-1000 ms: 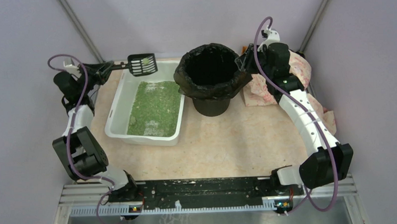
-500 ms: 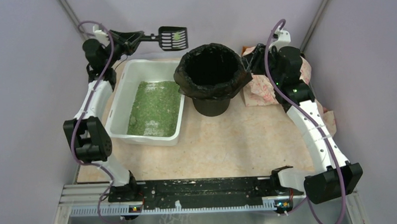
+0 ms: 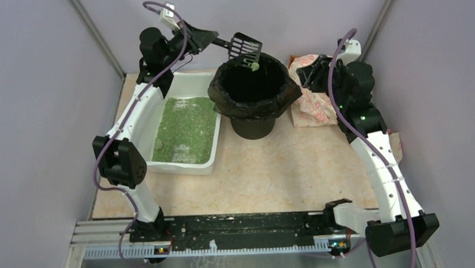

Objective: Clean the litter box

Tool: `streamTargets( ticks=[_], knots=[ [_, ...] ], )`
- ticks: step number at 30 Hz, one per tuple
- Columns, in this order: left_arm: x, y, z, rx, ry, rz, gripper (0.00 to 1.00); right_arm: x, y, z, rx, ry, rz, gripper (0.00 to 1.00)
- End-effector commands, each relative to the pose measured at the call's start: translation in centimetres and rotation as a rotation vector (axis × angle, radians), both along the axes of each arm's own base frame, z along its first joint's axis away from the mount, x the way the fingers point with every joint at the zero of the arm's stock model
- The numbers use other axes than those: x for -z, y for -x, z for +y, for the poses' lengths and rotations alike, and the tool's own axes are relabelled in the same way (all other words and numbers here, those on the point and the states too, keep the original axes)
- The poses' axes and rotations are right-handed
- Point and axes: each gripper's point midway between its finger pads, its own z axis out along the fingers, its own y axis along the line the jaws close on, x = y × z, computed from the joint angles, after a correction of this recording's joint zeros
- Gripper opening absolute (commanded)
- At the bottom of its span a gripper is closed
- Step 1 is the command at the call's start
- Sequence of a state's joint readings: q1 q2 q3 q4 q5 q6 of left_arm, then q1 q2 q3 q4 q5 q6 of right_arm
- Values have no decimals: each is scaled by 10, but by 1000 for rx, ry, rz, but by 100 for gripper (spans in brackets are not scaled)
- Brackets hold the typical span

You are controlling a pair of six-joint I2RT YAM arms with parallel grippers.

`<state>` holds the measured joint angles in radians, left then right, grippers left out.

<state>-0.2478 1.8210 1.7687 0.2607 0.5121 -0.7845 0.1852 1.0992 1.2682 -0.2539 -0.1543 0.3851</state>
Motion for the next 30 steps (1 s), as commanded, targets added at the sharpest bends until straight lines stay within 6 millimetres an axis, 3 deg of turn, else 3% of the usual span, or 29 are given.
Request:
streamTargets(
  ticks=[1, 5, 10, 15, 26, 28, 30],
  knots=[
    [-26, 23, 0, -50, -239, -331, 0, -13, 10, -11, 25, 8, -53, 41],
    [-38, 54, -24, 20, -371, -547, 0, -9, 9, -11, 26, 1, -46, 41],
    [-53, 67, -49, 105, -467, -636, 0, -4, 3, -6, 2, -10, -34, 41],
    [-68, 78, -47, 97, -412, -658, 0, -2, 0, -3, -7, -13, -28, 41],
    [-65, 85, -44, 94, -379, -630, 0, 5, 1, -3, -9, -24, -13, 41],
    [-67, 81, -37, 54, -361, -595, 0, 5, 2, -3, -8, -26, -12, 41],
    [-75, 64, -11, -69, -283, -492, 0, 7, 3, -2, -10, -27, -8, 41]
  ],
)
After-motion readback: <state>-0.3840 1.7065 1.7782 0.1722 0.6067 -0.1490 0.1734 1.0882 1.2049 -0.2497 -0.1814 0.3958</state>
